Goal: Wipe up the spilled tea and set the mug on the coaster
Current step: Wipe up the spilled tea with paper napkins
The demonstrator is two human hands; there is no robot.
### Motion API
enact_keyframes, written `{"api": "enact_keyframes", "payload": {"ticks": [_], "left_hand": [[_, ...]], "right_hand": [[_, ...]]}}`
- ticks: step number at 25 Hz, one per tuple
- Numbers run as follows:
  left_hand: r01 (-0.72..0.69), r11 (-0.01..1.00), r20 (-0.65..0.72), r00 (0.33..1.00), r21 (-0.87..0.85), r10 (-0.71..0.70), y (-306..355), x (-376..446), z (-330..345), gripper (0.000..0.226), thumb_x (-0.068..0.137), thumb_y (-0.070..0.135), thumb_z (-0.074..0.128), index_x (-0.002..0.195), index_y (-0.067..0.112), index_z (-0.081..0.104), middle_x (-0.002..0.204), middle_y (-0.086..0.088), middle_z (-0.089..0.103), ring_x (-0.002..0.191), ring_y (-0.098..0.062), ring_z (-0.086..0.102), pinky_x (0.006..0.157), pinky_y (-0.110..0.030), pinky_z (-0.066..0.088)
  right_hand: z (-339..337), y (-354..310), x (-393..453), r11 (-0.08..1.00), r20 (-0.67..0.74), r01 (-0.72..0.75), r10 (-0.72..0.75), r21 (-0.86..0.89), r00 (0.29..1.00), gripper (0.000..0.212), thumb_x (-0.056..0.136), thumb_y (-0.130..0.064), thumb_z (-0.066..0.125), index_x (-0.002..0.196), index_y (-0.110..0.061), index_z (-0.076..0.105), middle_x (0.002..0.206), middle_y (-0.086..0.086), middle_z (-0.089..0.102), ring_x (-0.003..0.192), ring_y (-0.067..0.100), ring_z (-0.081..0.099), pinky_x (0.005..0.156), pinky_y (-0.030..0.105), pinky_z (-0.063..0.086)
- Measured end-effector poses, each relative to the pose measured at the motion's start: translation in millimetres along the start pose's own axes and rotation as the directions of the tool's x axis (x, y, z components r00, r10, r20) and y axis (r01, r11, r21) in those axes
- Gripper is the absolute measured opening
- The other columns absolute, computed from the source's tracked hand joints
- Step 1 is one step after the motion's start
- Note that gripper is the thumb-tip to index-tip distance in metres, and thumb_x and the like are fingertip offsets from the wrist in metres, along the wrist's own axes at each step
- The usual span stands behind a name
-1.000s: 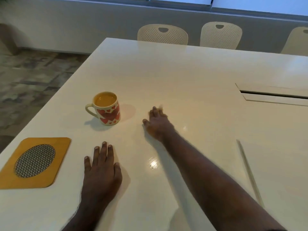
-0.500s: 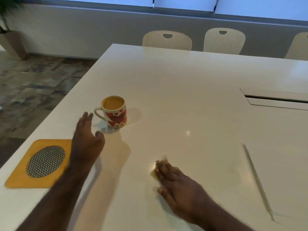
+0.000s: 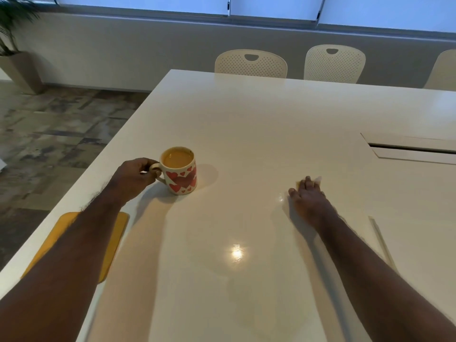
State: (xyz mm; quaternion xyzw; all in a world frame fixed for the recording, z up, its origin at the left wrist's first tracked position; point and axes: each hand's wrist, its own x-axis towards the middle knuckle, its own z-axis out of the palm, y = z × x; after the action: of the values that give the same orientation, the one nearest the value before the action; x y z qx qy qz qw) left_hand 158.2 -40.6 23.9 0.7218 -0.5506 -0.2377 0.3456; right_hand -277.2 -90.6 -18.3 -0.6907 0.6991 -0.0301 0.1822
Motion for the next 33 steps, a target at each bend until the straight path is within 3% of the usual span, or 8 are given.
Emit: {"api": "enact_keyframes", "payload": {"ticks": [3,9,16,22,26,30,33], "left_hand": [[0.029,0.989,0.004,1.0,-0.147,-0.029,-2.4,4.3,0.2,0.009,0.089,0.022,0.068,0.094,0.015,0.071,0.087,-0.003,0.073,0.085,-0.022,0.07,0.08,-0.038,0.058],[0.05,0.968,-0.01,0.998,-0.248,-0.054,-8.2,7.5,3.4,0.005,0.088,0.017,0.068,0.086,0.017,0.072,0.073,0.002,0.073,0.076,-0.016,0.071,0.061,-0.017,0.056],[-0.007,0.962,-0.052,0.999,-0.274,-0.008,-4.2,13.3,3.8,0.005,0.089,0.017,0.067,0.088,0.015,0.072,0.08,-0.009,0.073,0.082,-0.03,0.07,0.079,-0.039,0.059],[-0.032,0.924,-0.104,0.995,-0.382,-0.008,8.6,27.4,-15.0,0.007,0.089,0.018,0.068,0.084,0.017,0.073,0.081,-0.012,0.073,0.079,-0.022,0.071,0.073,-0.028,0.06],[-0.039,0.923,-0.137,0.991,-0.384,-0.015,17.0,37.4,-30.9,0.012,0.091,0.015,0.064,0.081,0.015,0.07,0.078,-0.01,0.071,0.074,-0.016,0.069,0.064,-0.018,0.056],[-0.016,0.927,-0.151,0.988,-0.374,-0.044,21.8,40.7,-44.1,0.013,0.093,0.016,0.062,0.082,0.016,0.069,0.08,-0.008,0.07,0.077,-0.017,0.069,0.066,-0.021,0.057],[0.01,0.938,-0.174,0.982,-0.346,-0.075,23.8,39.8,-50.1,0.013,0.093,0.017,0.061,0.082,0.018,0.069,0.083,-0.006,0.072,0.079,-0.017,0.071,0.066,-0.021,0.055]], "right_hand": [[3.0,-39.9,17.9,1.0,0.001,0.016,-0.016,0.017,1.0,0.066,0.103,-0.042,0.024,0.154,-0.003,0.015,0.165,0.011,0.001,0.151,0.028,-0.002,0.12,0.044,0.008],[22.9,-104.6,25.8,0.991,0.022,0.136,-0.136,-0.003,0.99,0.067,0.102,-0.044,0.025,0.155,-0.006,0.011,0.165,0.007,-0.002,0.151,0.026,-0.005,0.121,0.042,0.005],[37.6,-143.7,29.7,0.978,0.054,0.205,-0.203,-0.024,0.978,0.069,0.101,-0.045,0.025,0.156,-0.008,0.008,0.165,0.007,-0.005,0.151,0.026,-0.006,0.122,0.042,0.003],[51.4,-183.7,30.6,0.951,0.098,0.307,-0.302,-0.032,0.948,0.069,0.101,-0.045,0.025,0.156,-0.01,0.003,0.165,0.005,-0.009,0.151,0.026,-0.011,0.121,0.041,0.0],[67.4,-225.2,25.2,0.903,0.157,0.427,-0.416,-0.048,0.896,0.068,0.1,-0.045,0.024,0.156,-0.012,0.003,0.164,0.005,-0.01,0.15,0.026,-0.012,0.121,0.041,0.0],[82.6,-259.8,9.1,0.831,0.188,0.553,-0.535,-0.059,0.824,0.065,0.102,-0.043,0.025,0.156,-0.013,0.005,0.165,0.004,-0.006,0.151,0.025,-0.009,0.119,0.041,-0.002],[87.4,-271.3,-6.6,0.703,0.197,0.702,-0.676,-0.112,0.71,0.063,0.103,-0.039,0.03,0.155,-0.009,0.012,0.165,0.009,0.003,0.151,0.029,0.0,0.121,0.044,0.005]]}}
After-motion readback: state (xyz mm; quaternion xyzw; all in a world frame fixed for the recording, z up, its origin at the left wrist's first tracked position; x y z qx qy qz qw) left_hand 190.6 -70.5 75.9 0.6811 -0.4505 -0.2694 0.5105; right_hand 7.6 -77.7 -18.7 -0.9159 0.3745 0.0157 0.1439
